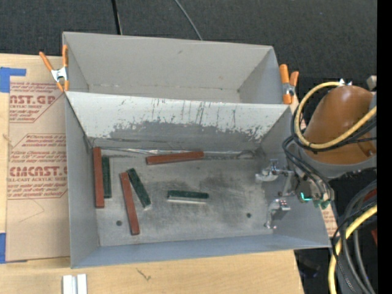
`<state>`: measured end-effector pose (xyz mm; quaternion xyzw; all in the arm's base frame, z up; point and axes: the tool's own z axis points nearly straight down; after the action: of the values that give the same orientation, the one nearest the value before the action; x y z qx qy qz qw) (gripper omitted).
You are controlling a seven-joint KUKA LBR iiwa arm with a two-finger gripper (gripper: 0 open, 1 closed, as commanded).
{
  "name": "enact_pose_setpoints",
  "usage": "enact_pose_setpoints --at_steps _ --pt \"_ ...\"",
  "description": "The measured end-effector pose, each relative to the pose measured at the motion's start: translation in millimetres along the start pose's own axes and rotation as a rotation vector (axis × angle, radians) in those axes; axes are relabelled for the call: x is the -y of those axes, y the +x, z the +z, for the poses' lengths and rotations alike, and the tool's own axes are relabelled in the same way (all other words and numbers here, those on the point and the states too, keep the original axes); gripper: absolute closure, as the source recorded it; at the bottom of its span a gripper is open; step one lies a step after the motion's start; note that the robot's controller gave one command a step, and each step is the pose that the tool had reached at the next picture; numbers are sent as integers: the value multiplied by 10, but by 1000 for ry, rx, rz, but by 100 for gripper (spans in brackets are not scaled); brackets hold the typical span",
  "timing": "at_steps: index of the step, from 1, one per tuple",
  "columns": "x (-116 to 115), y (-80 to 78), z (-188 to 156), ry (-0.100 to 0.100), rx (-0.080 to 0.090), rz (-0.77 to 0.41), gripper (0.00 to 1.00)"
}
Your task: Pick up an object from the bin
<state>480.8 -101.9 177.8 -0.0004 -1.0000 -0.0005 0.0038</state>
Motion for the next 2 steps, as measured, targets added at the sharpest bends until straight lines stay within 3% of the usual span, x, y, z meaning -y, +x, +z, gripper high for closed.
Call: enact_pose_setpoints --at_steps 1,2 --pt "-4 -19 -41 1 8 -1 0" --pt "-340 -246 418 3 13 -87 0"
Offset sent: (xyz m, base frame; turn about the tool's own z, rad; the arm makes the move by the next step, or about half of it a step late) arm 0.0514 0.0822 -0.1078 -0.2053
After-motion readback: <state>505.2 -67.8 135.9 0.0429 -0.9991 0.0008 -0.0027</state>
